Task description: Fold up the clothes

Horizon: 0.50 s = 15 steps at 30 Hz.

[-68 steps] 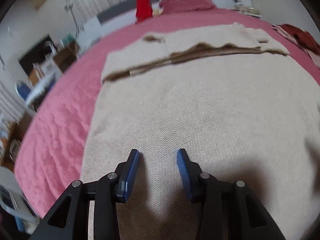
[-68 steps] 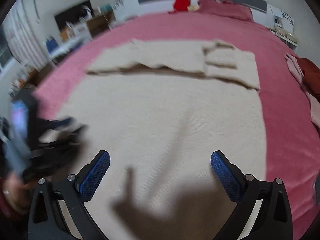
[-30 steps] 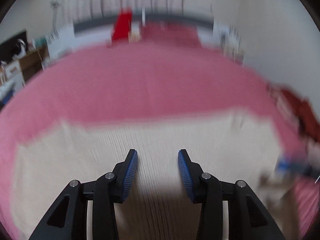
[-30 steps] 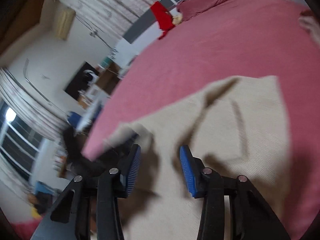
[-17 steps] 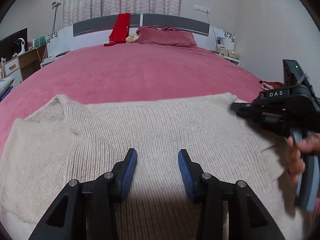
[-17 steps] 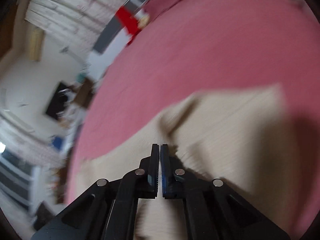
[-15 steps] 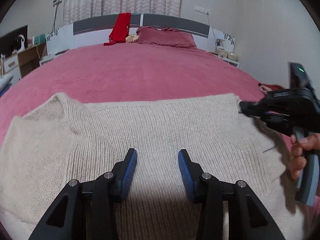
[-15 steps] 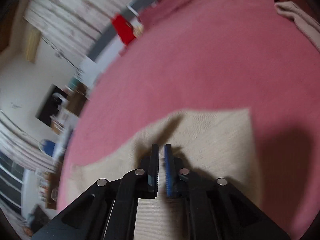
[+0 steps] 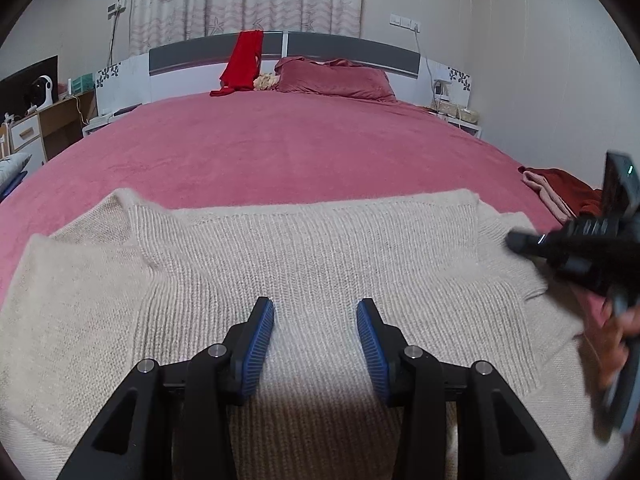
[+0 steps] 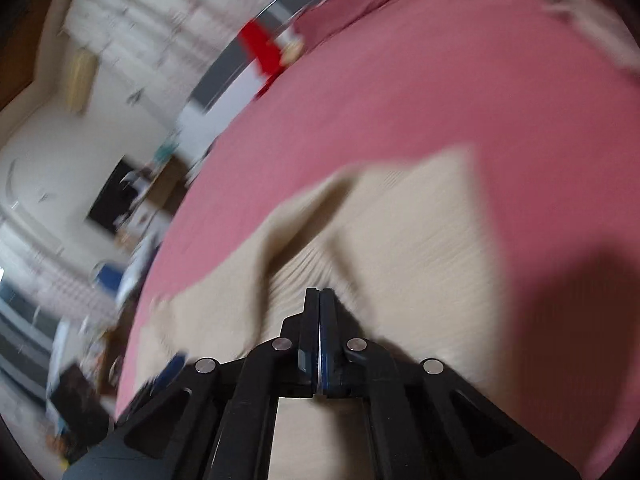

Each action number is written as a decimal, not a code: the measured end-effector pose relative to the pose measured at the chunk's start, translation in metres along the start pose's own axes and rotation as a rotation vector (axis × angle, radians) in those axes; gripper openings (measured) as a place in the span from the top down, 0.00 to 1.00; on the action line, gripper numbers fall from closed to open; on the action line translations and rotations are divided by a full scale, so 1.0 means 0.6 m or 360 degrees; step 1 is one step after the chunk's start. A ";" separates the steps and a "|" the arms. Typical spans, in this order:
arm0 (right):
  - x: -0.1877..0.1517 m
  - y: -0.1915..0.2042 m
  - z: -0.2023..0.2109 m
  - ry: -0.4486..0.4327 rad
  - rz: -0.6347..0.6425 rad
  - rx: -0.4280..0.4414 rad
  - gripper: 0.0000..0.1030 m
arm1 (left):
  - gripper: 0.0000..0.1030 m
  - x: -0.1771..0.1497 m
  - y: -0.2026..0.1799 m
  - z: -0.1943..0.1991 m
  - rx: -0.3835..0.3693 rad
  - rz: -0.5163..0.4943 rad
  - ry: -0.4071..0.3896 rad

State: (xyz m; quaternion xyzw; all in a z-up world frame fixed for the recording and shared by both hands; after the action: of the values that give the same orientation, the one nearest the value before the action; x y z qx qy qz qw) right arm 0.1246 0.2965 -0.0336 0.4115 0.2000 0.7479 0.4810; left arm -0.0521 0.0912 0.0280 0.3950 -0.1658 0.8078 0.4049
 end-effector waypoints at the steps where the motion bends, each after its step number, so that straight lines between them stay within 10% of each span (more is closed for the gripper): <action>1: 0.015 0.007 0.008 -0.0025 0.0024 -0.0008 0.89 | 0.57 0.000 0.000 0.000 0.0000 0.0000 -0.0001; 9: 0.080 0.100 -0.168 0.0392 0.0104 -0.0040 0.88 | 0.57 -0.001 -0.004 0.002 0.0004 0.0000 -0.0006; 15: 0.114 0.099 -0.225 0.0172 -0.0123 -0.0038 0.95 | 0.57 -0.001 -0.001 0.001 -0.0008 0.0010 -0.0015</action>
State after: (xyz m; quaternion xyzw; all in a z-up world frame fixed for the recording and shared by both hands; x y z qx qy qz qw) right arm -0.0309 0.3430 -0.0420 0.3567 0.2323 0.7523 0.5029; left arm -0.0512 0.0911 0.0281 0.3973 -0.1709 0.8068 0.4024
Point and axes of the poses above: each gripper's, at about its wrist camera, not at the fingertips, and z roughly against the way its jaws point, y to its left, x to its top, the point moved 2 cm from there along -z, roughly the way its jaws point, and after that the axes turned 10 degrees about -z, right-handed, at the moved point
